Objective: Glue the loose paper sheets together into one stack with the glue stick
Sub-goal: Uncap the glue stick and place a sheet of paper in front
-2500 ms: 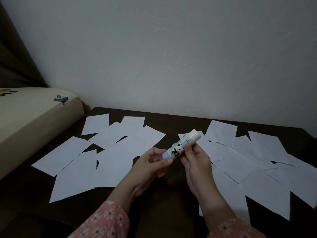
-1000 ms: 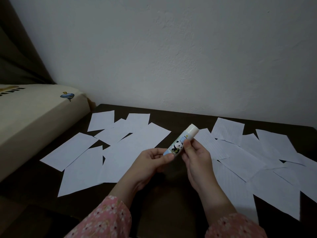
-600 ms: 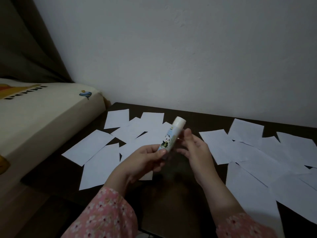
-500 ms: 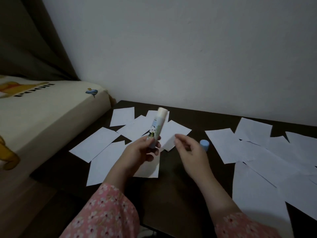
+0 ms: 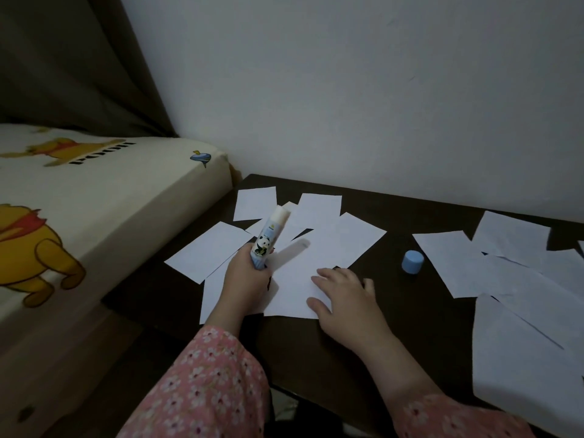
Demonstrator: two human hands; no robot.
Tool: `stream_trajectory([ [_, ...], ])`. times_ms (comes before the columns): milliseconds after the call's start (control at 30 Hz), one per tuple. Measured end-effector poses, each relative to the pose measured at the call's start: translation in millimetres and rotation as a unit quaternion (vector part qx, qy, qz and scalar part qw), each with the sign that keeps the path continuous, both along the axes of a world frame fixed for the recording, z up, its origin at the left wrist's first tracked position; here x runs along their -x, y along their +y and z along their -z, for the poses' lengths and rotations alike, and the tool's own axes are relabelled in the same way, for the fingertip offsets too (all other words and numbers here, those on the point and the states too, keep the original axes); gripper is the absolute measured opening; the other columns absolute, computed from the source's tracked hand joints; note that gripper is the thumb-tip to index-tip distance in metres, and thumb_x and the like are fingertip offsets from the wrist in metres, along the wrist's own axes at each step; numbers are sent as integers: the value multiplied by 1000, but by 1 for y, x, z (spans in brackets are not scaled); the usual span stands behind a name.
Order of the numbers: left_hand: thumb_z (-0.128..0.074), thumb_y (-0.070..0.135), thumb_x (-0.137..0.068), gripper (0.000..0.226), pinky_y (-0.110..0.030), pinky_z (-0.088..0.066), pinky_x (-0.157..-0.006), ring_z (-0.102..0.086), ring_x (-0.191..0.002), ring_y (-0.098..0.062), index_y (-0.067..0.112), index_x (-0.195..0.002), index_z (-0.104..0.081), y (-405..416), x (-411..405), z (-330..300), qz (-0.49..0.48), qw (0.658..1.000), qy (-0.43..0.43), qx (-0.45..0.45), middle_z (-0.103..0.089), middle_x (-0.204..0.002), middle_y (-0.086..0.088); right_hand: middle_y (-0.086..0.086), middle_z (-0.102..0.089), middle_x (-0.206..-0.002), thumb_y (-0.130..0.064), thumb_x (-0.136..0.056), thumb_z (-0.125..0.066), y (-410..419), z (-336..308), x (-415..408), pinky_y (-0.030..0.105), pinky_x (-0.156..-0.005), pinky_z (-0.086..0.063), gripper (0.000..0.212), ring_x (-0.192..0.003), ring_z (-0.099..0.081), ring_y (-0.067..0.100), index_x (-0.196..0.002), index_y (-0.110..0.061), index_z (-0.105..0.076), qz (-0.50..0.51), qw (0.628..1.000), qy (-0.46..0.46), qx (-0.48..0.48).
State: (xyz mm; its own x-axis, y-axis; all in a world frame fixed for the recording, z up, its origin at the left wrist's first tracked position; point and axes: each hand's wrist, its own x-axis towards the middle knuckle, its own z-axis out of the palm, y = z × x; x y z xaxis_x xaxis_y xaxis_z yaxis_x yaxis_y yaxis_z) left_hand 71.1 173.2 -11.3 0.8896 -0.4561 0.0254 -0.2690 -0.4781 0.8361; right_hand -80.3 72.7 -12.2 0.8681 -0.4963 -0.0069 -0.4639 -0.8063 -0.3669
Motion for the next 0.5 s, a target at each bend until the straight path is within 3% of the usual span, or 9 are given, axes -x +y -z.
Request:
stream_trajectory([
  [133, -65, 3, -85, 46, -33, -43, -94, -52, -115, -22, 16, -127, -51, -1, -1, -1, -6, 1000, 2, -13, -57, -125, -2, -16, -21, -156, -39, -100, -41, -6, -3, 12, 50, -118, -6, 48, -145, -9, 12, -147, -35, -32, 4, 1000, 8, -4],
  [367, -66, 4, -84, 44, -28, -41, -82, -52, -108, -22, 14, -125, -52, -1, -2, -5, 6, 999, -17, -37, -57, -122, -7, -18, -22, -155, -14, -97, -46, -27, -8, 42, 45, -117, -12, 54, -145, -10, 11, -145, -38, -34, 23, 999, 38, 0],
  [433, -67, 8, -84, 43, -28, -42, -79, -51, -100, -18, 14, -124, -51, -5, 3, -9, 2, 999, -34, -27, -57, -118, -5, -16, -28, -152, -4, -91, -50, -32, -9, 50, 39, -116, -19, 62, -142, -17, 11, -142, -38, -39, 51, 998, 22, 17],
  [500, -69, 15, -84, 40, -27, -41, -75, -50, -95, -14, 18, -120, -51, -11, 13, -13, 5, 999, -40, 4, -56, -111, 1, -14, -38, -144, -5, -91, -53, -36, -6, 59, 29, -109, -27, 56, -133, -29, 8, -138, -36, -46, 96, 995, -30, 24],
])
